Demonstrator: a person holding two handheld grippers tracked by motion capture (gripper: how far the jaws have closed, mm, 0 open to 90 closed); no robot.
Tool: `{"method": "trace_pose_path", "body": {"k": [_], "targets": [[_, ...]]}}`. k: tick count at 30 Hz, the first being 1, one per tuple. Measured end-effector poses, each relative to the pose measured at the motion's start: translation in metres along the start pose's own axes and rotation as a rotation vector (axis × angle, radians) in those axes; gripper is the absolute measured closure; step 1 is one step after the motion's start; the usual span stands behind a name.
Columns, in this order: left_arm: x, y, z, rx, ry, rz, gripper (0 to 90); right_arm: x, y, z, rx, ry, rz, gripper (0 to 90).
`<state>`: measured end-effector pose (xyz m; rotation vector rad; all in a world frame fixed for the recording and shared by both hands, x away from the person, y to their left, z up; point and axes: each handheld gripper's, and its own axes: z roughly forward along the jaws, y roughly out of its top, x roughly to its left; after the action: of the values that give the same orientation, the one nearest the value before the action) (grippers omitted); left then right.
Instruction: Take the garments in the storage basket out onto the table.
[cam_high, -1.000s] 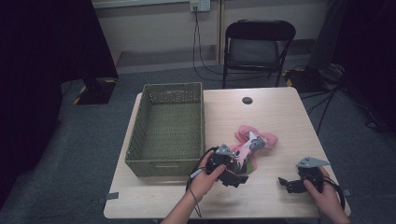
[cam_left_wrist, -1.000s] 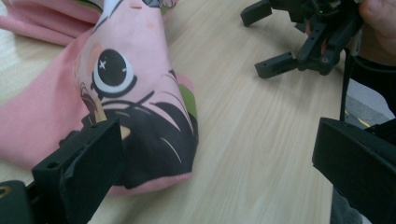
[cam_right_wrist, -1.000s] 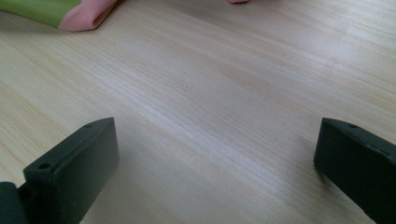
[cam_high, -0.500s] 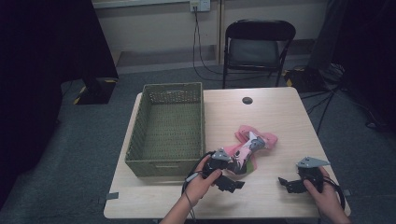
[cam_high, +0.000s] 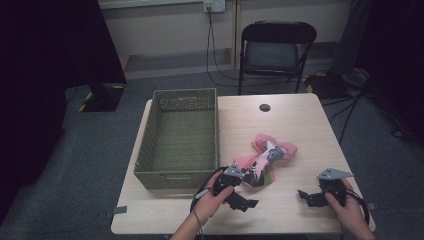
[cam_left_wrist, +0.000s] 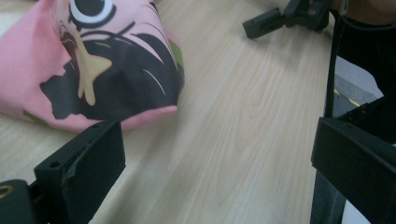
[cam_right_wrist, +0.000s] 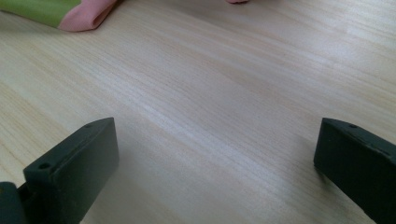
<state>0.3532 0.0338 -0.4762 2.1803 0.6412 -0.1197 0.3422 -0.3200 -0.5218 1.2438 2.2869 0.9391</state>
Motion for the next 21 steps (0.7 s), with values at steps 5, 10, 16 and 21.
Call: {"method": "trace_pose_path", "body": {"k": [5,10,16,21], "targets": [[-0.003,-0.002,-0.003,0.000,-0.010,0.003,2.4,0.000,0.000,0.000,0.000,-0.001,0.000,0.0],[-0.006,-0.006,-0.006,0.010,-0.022,0.006,2.4,0.000,0.000,0.000,0.000,-0.001,0.001,0.0],[-0.006,-0.011,-0.008,0.023,-0.022,0.000,2.4,0.000,0.000,0.000,0.000,-0.002,0.001,0.0],[-0.007,-0.014,-0.010,0.037,-0.033,0.001,2.4,0.000,0.000,0.000,0.000,-0.002,0.001,0.0]]}}
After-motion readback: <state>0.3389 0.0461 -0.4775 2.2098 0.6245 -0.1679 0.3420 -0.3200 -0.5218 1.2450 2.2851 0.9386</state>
